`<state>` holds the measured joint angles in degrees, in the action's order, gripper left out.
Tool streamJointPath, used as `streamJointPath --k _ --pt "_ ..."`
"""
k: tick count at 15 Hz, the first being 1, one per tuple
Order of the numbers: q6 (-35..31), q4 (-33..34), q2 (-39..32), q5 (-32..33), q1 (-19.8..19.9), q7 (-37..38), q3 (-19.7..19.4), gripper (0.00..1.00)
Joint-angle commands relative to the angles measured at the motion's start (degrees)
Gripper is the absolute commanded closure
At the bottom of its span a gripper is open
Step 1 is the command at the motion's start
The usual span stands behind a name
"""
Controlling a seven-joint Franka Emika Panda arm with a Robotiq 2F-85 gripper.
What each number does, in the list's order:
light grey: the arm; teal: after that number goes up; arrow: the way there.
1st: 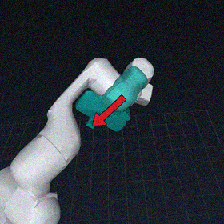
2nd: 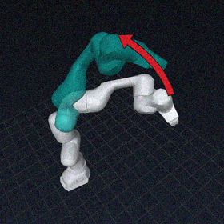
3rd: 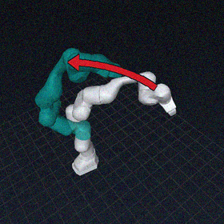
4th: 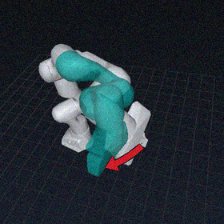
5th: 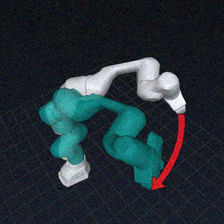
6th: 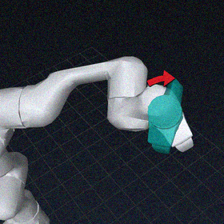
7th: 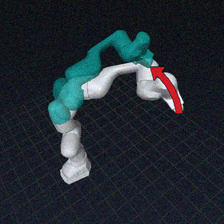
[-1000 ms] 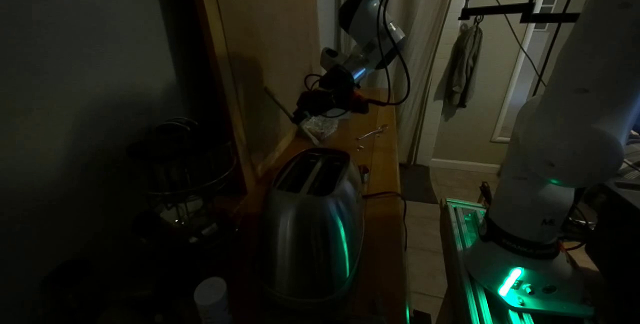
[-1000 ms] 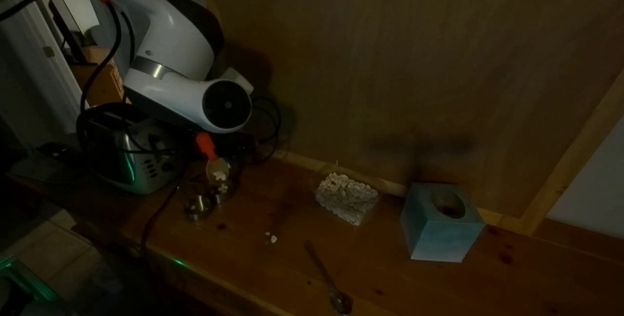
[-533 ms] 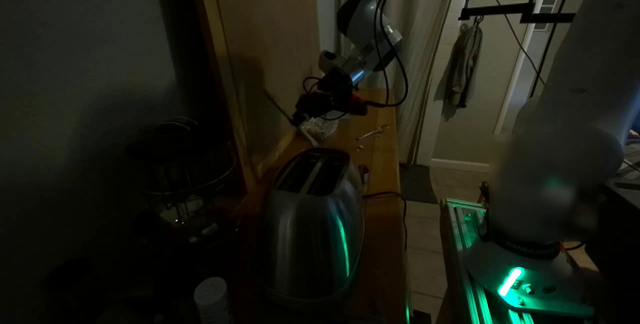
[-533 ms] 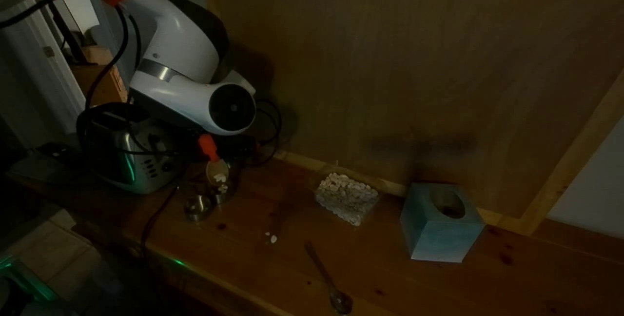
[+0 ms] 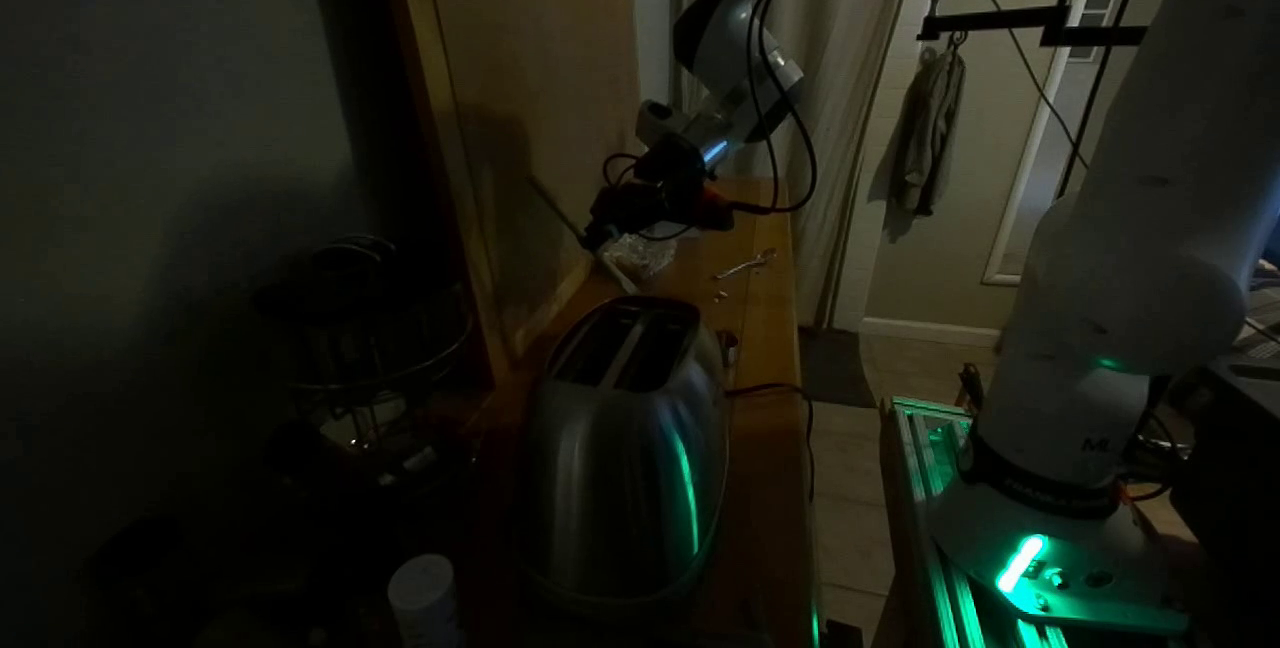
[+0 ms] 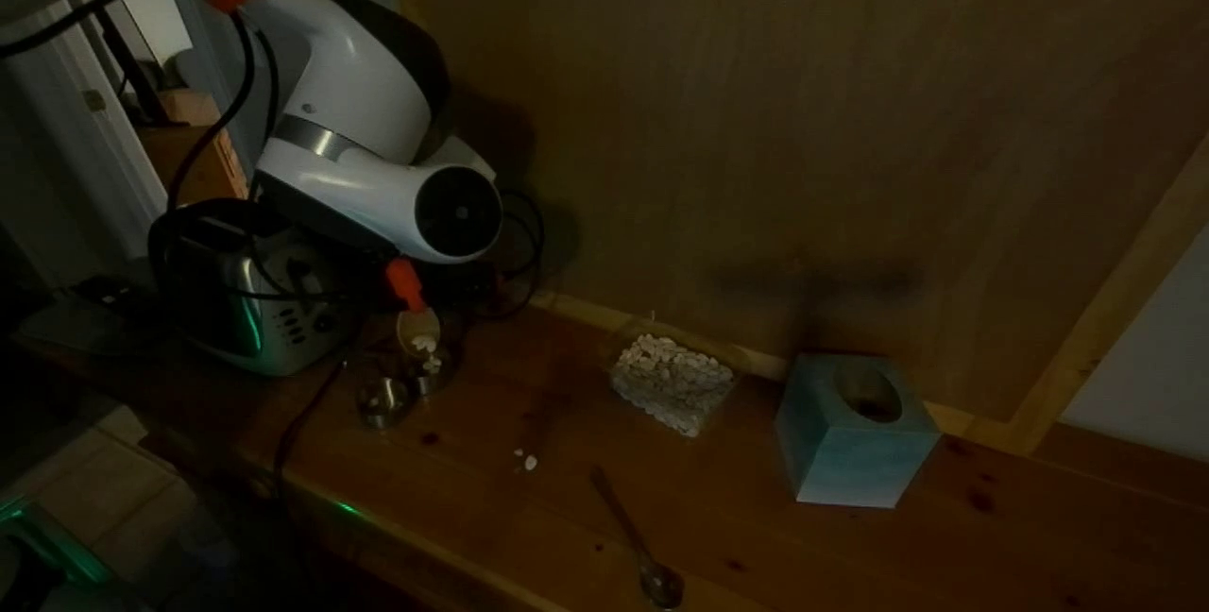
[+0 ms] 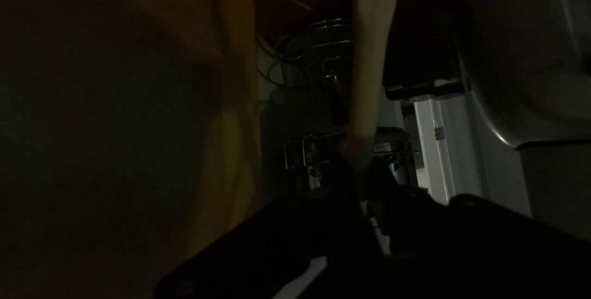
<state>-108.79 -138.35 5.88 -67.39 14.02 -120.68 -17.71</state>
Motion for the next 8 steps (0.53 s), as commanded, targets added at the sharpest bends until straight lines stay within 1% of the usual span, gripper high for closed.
streamJointPath --k 1,2,3,4,5,6,7,8 --pt "3.5 1.6 -1.4 -0.7 1.0 -1.6 -0.1 0.96" --pt "1.0 1.3 -1.3 -0.9 0.9 -2.3 0.3 0.96" --pt "2.4 1.4 -1.4 -0.5 1.0 -2.3 0.2 0.96" --pt "1.1 1.3 -1.4 -0.5 0.9 -3.0 0.4 0.96" --pt "3.8 1.7 -1.7 -0.2 1.1 -2.5 0.0 0.96" --pt "0.3 1.5 -1.6 -0.4 0.9 -3.2 0.5 0.96" --pt "0.4 1.4 -1.4 0.1 0.9 -3.6 0.5 0.96" --pt "2.3 1.5 -1.6 -0.2 1.1 -3.2 0.2 0.96"
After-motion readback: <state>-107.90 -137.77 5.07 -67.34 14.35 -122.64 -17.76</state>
